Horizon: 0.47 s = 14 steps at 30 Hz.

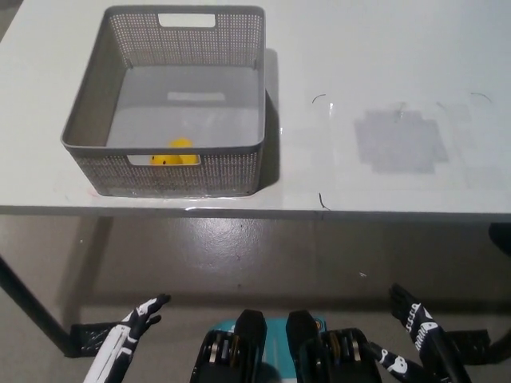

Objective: Use the right hand to pick up a yellow duck toy and place it into a container on the left hand side

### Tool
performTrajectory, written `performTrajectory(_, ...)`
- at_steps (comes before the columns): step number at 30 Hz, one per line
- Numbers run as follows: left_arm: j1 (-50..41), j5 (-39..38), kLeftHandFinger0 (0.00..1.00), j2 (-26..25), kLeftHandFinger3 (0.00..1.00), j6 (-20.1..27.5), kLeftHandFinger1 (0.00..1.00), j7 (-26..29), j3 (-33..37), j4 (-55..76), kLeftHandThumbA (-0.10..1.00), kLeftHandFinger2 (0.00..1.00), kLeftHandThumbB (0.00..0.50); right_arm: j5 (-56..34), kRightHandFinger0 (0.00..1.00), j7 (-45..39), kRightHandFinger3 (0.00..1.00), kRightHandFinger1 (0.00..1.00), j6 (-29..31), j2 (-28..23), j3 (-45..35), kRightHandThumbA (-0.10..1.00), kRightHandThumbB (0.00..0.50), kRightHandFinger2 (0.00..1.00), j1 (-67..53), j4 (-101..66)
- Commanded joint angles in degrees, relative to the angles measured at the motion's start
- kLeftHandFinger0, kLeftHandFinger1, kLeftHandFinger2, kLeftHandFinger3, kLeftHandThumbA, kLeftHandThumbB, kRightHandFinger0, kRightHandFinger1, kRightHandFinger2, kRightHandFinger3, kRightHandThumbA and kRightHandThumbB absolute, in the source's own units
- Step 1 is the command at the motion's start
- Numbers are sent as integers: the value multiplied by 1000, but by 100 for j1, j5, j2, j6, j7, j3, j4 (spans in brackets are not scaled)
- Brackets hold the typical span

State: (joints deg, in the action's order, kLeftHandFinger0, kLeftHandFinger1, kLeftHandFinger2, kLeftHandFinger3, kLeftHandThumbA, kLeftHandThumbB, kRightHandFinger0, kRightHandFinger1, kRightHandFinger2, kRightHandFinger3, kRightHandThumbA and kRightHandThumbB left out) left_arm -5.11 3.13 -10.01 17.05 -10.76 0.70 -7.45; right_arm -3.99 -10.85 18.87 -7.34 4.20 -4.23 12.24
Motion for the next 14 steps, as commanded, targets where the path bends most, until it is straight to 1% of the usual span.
performTrajectory(1, 77, -7, 1000, 1, 1000, 165, 1000, 57, 47, 64, 1000, 1000, 343, -134, 1000, -92, 1000, 1000, 119, -48, -54, 1000, 368, 1000, 24, -89)
performTrajectory(4, 46, 62, 1000, -16, 1000, 138, 1000, 39, 96, 72, 1000, 1000, 323, -134, 1000, -87, 1000, 1000, 220, -54, -60, 1000, 370, 1000, -59, -61)
performTrajectory(5, 119, 80, 1000, -24, 1000, 149, 1000, 50, 95, 43, 1000, 1000, 325, -137, 1000, -75, 1000, 1000, 258, -44, -72, 1000, 370, 1000, -3, 0)
performTrajectory(7, 223, 58, 1000, -13, 1000, 127, 1000, 39, 106, -13, 1000, 1000, 351, -118, 1000, -67, 1000, 1000, 294, -61, -85, 1000, 363, 1000, 72, 46)
performTrajectory(10, 184, -8, 1000, 10, 1000, 50, 1000, -1, 135, 32, 1000, 1000, 355, -177, 1000, -108, 1000, 1000, 263, -83, -85, 1000, 353, 1000, -23, -44)
performTrajectory(12, 230, 113, 1000, -1, 1000, 44, 1000, 67, 139, 32, 1000, 1000, 354, -120, 1000, -81, 1000, 1000, 332, -85, -87, 1000, 347, 1000, 46, 26)
performTrajectory(14, 123, 111, 1000, -20, 1000, 44, 1000, 21, 181, 75, 1000, 1000, 340, -64, 1000, -60, 1000, 1000, 358, -93, -73, 1000, 355, 1000, -97, -11)
